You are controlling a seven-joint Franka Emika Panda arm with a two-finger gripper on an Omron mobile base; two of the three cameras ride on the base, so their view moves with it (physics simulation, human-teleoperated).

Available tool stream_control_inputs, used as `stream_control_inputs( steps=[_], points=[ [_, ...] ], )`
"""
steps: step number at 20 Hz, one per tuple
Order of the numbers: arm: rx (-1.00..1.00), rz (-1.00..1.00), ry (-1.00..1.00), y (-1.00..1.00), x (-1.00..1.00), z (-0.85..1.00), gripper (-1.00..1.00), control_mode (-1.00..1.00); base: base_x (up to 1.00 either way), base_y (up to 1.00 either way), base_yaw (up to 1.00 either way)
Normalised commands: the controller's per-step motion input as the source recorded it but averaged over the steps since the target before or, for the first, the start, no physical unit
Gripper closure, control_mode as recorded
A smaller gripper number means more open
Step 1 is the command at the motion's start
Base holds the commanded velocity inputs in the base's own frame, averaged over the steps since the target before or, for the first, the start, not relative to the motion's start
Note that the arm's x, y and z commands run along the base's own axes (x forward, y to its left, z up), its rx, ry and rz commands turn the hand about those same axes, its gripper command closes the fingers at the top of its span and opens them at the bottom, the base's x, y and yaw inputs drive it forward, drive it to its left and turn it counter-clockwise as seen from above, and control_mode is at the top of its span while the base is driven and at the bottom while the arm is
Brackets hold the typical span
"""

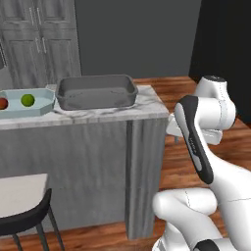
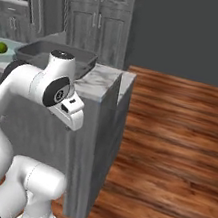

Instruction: Place the cold items (mango and lime) from the fridge in one tupperware on the dining counter. Place the warm items (hot dog and kebab skewer) in the stove area in another tupperware.

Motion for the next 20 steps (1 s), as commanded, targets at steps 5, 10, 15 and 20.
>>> stream_control_inputs(
  steps=[5,10,15,20],
  points=[
    [0.0,0.0,0.0,0.0,0.0,0.0,-1.0,1.0,-0.01,-1.0,0.05],
    [0.0,0.0,0.0,0.0,0.0,0.0,-1.0,1.0,0.03,-1.0,0.06],
    [0.0,0.0,0.0,0.0,0.0,0.0,-1.0,1.0,0.41,-0.9,0.1],
    [0.0,0.0,0.0,0.0,0.0,0.0,-1.0,1.0,0.96,-0.71,0.14]
  ],
)
